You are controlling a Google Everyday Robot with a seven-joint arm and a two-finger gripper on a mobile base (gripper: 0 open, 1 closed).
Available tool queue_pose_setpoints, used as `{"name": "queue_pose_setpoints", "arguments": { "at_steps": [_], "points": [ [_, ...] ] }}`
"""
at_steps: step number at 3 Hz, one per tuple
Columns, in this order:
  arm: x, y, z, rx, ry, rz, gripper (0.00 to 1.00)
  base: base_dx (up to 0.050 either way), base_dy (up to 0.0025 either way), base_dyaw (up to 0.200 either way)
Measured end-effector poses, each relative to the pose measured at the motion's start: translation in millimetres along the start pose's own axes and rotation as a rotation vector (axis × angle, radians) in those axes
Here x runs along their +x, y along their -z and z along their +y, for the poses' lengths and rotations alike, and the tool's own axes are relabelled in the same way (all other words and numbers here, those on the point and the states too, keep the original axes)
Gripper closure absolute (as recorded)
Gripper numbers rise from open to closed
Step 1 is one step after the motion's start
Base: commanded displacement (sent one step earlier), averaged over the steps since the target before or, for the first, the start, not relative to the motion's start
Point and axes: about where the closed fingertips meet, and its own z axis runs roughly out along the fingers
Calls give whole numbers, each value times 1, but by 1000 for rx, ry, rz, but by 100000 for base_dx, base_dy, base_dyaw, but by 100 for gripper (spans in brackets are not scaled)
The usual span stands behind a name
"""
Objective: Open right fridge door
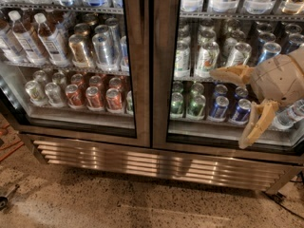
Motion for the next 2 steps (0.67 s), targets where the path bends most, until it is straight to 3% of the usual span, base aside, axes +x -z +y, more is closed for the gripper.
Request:
{"name": "queue_pose_setpoints", "arguments": {
  "at_steps": [1,2],
  "points": [
    [-3,-5,-5,-13,-14,-98,0,0,0,0],
    [-5,-5,-5,-10,-10,-94,0,0,0,0]
  ]
}}
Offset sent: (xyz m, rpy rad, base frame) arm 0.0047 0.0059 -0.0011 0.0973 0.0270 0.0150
